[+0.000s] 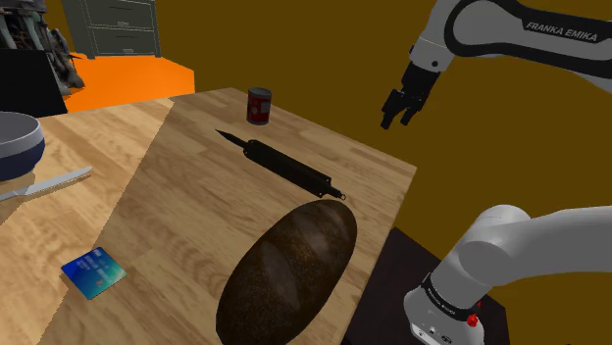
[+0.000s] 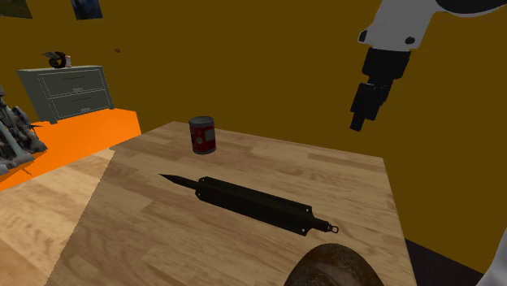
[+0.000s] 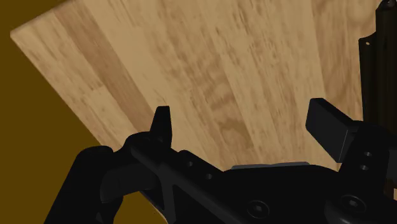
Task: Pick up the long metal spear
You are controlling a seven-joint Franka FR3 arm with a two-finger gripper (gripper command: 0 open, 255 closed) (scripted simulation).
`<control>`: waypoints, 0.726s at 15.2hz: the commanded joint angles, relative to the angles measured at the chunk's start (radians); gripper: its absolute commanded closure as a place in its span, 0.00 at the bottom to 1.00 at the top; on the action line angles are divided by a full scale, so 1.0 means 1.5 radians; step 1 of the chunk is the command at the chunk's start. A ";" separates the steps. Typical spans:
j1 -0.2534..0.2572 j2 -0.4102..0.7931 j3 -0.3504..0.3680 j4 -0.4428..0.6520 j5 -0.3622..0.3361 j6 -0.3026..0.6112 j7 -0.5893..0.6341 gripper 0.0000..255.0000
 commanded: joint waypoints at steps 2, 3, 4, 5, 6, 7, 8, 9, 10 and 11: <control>0.006 0.018 0.007 0.004 0.005 0.012 0.002 0.00; 0.012 0.037 0.014 0.008 0.009 0.024 0.005 0.00; 0.018 0.055 0.021 0.013 0.013 0.036 0.007 0.00; 0.024 0.074 0.028 0.018 0.017 0.047 0.009 0.00; 0.030 0.093 0.035 0.024 0.020 0.058 0.011 0.00; 0.035 0.113 0.042 0.031 0.023 0.068 0.013 0.00; 0.040 0.133 0.049 0.038 0.026 0.078 0.015 0.00; 0.046 0.153 0.056 0.046 0.028 0.088 0.017 0.00; 0.051 0.173 0.063 0.055 0.031 0.097 0.019 0.00; 0.055 0.193 0.071 0.064 0.032 0.106 0.021 0.00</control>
